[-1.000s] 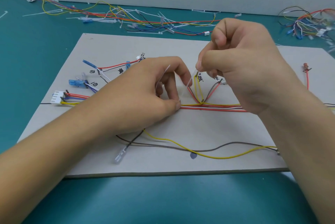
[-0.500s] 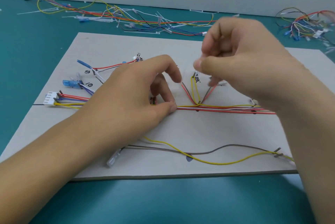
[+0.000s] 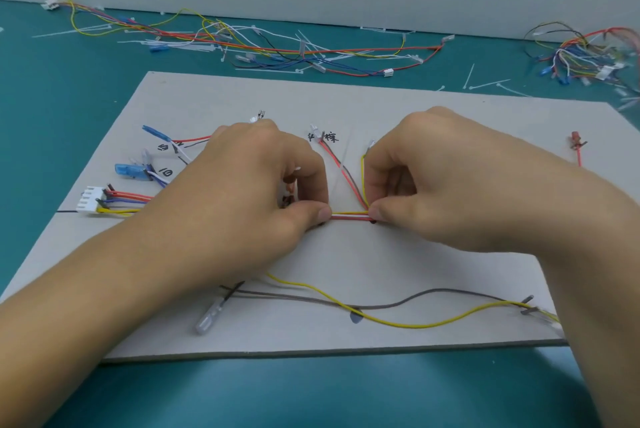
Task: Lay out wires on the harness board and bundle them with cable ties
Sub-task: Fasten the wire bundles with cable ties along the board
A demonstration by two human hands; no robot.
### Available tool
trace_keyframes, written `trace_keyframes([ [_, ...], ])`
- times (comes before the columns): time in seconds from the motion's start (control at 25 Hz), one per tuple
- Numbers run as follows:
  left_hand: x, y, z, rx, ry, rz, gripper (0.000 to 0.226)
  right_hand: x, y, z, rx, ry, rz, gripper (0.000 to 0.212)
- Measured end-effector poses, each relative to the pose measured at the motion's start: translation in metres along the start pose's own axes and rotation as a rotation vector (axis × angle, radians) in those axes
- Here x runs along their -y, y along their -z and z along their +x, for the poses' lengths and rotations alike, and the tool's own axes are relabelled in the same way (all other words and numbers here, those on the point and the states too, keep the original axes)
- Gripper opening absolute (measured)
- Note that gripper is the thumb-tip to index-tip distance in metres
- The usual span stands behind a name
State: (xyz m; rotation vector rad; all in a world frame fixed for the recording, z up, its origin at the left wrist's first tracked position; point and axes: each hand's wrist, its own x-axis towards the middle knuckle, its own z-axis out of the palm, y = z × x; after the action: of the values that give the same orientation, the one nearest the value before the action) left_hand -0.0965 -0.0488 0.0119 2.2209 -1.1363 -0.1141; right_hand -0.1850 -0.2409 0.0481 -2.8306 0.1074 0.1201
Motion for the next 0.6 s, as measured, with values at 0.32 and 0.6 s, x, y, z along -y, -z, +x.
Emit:
trace_keyframes([
  [0.32,0.017,0.014,0.001,0.063,-0.123,0.07,0.007,0.009,-0.005,0.009,0.011,0.131,0.063,0.01],
  [0.6,0.041,0.037,-0.003,0.108,-0.108,0.091,0.012,0.028,-0.017,0.022,0.056,0.173,0.12,0.015],
])
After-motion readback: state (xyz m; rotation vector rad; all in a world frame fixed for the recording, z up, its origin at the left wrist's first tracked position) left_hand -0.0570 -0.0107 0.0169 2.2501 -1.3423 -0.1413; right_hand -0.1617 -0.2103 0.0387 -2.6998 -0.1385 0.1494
